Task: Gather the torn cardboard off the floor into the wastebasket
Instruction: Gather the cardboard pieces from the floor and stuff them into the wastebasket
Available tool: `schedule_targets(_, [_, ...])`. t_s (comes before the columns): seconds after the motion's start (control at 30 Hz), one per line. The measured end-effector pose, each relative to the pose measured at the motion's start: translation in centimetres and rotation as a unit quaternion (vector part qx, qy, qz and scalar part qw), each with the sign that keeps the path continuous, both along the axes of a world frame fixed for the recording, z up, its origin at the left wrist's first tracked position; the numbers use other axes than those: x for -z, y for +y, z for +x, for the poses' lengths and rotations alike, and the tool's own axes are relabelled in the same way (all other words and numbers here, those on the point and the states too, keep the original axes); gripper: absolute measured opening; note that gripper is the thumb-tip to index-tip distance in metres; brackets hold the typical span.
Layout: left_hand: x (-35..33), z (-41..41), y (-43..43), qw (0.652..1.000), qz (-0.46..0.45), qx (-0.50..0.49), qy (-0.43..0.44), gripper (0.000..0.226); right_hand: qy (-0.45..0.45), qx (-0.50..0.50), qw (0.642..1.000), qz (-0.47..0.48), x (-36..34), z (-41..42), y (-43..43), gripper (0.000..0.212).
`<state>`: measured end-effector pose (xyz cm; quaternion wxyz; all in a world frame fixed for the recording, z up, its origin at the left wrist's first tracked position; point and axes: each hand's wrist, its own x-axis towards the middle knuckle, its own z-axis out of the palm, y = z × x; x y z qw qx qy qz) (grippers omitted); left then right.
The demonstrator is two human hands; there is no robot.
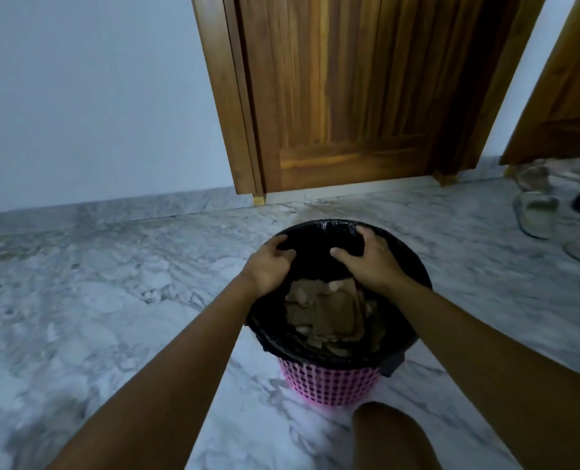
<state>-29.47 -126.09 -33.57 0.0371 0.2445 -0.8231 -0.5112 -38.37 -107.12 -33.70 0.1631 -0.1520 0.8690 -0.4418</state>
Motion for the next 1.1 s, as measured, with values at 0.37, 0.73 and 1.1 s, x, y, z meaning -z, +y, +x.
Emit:
schedule_targets(0.37, [-2.7,16.6,-11.6,0.962,-0.144,-0.229,0.045,0.030,0.086,-0.228,0.969,-0.029,-0.2,10.9,-19.9,0.030])
schedule_targets(0.73, [-5.1,53.1,-10.4,0.823,-0.187,-0.530,-0.082,0.036,0.136,-0.558,0.819,-0.019,-3.0,41.1,-30.9,0.025])
schedule_targets(1.1, [-2.2,79.8,6.0,0.726,-0.122,-0.656,-0.165,0.036,0.090,-0.756,0.647,0.036,-0.2,69.4,-23.7,0.031])
